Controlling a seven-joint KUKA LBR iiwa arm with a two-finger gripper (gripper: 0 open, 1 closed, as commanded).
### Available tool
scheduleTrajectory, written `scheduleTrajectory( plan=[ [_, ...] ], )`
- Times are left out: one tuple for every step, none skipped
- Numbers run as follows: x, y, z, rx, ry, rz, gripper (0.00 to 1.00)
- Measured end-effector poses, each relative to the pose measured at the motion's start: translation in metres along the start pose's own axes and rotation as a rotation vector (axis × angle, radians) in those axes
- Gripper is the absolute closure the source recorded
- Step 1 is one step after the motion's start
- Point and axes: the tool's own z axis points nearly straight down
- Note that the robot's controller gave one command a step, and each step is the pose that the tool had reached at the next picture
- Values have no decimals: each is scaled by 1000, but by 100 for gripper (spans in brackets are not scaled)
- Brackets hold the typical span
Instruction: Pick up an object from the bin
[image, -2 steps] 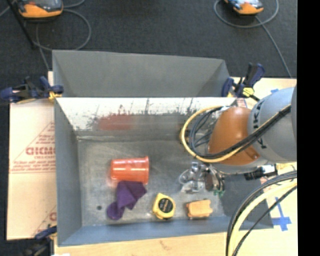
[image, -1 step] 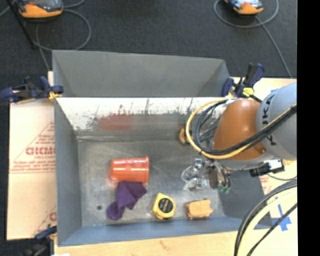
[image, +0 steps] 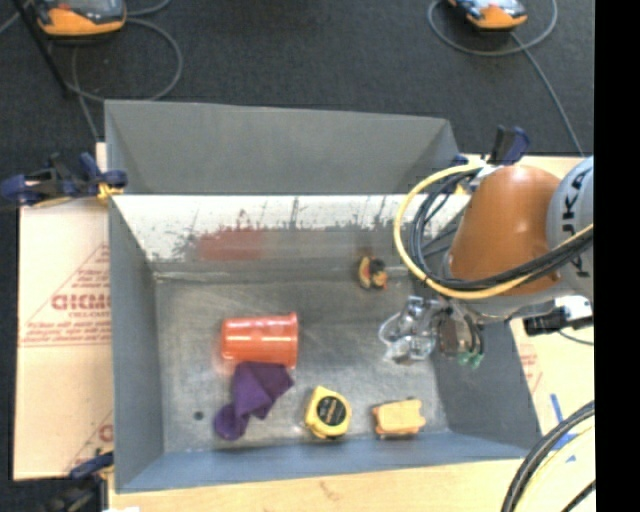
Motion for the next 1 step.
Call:
scheduleTrajectory(
  plan=[
    [-12,10,-64,0,0,19,100]
  ],
)
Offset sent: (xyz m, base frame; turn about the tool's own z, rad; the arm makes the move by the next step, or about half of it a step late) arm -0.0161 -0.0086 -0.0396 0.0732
